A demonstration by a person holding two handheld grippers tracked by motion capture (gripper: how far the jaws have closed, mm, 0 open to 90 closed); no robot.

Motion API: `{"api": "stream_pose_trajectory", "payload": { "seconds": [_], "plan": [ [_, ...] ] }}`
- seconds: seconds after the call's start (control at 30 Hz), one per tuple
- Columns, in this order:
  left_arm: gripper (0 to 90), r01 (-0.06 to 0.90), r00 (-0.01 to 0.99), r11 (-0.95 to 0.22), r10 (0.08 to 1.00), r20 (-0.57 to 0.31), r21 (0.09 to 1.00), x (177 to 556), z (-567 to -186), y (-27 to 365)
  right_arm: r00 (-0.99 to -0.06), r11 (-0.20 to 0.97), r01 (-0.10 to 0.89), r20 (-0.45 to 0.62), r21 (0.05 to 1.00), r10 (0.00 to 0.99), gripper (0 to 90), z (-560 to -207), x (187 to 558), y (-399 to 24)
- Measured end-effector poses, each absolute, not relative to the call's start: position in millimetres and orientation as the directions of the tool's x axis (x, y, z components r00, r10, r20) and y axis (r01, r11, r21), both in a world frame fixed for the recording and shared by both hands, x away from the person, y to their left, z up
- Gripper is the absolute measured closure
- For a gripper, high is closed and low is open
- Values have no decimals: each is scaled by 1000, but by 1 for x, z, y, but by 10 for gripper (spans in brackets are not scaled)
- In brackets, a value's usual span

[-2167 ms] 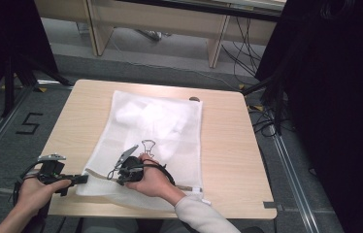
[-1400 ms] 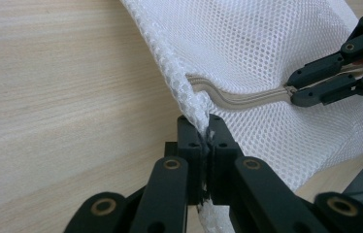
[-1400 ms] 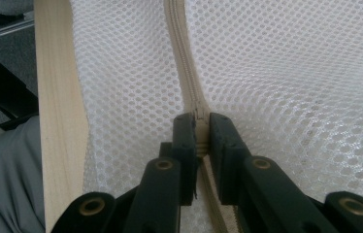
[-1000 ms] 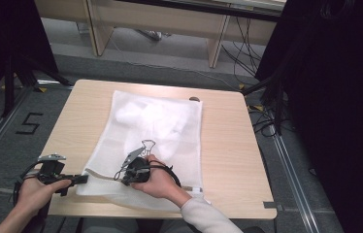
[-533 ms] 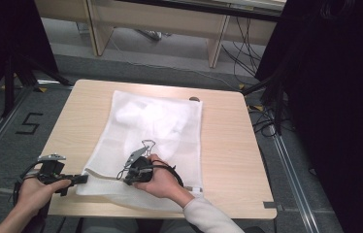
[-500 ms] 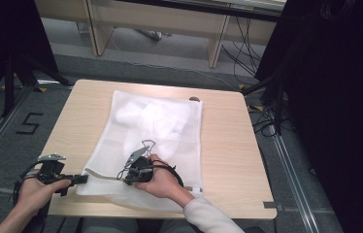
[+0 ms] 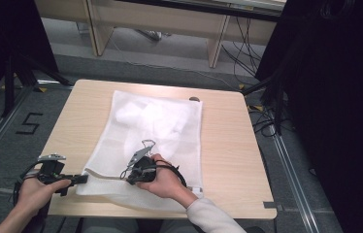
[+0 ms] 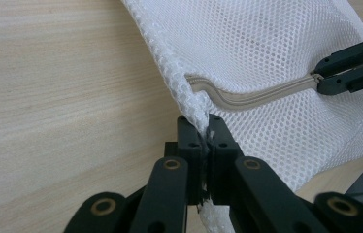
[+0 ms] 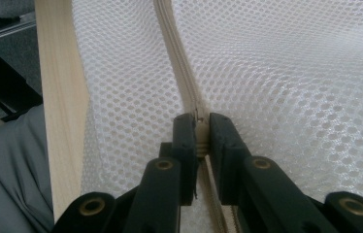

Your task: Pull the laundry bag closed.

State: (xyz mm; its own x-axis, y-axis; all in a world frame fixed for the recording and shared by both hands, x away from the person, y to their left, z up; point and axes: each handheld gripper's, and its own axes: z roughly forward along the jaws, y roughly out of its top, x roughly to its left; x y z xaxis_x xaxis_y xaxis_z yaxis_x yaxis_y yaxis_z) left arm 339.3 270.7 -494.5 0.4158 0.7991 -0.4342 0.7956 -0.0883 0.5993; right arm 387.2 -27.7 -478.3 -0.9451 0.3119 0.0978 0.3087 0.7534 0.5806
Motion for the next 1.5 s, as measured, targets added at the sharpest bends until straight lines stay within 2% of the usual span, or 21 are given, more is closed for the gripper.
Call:
{"api": "stream_pose_trajectory", "payload": {
  "seconds": [0.77,0.8,1.03,1.27,1.3,1.37,1.5],
  "plan": [
    [861,797,416,-93,801,-431,597,339,-495,271,-946,752,302,85,587,313,826,-475,388,-37],
    [861,794,437,-130,801,-409,593,340,-494,273,-946,752,300,82,586,314,826,-475,388,-38],
    [861,795,420,-105,805,-418,598,339,-495,272,-944,754,304,81,583,319,826,-474,388,-41],
    [861,792,433,-128,807,-401,597,340,-495,273,-943,748,308,83,587,323,826,-474,388,-45],
    [861,794,413,-94,808,-420,601,339,-495,271,-943,750,308,81,586,324,826,-474,388,-45],
    [861,793,434,-130,806,-402,595,340,-495,273,-941,746,313,86,588,327,826,-474,387,-45],
    [861,793,412,-92,809,-420,602,339,-495,271,-937,743,327,94,584,338,826,-473,387,-46]
  ]
}}
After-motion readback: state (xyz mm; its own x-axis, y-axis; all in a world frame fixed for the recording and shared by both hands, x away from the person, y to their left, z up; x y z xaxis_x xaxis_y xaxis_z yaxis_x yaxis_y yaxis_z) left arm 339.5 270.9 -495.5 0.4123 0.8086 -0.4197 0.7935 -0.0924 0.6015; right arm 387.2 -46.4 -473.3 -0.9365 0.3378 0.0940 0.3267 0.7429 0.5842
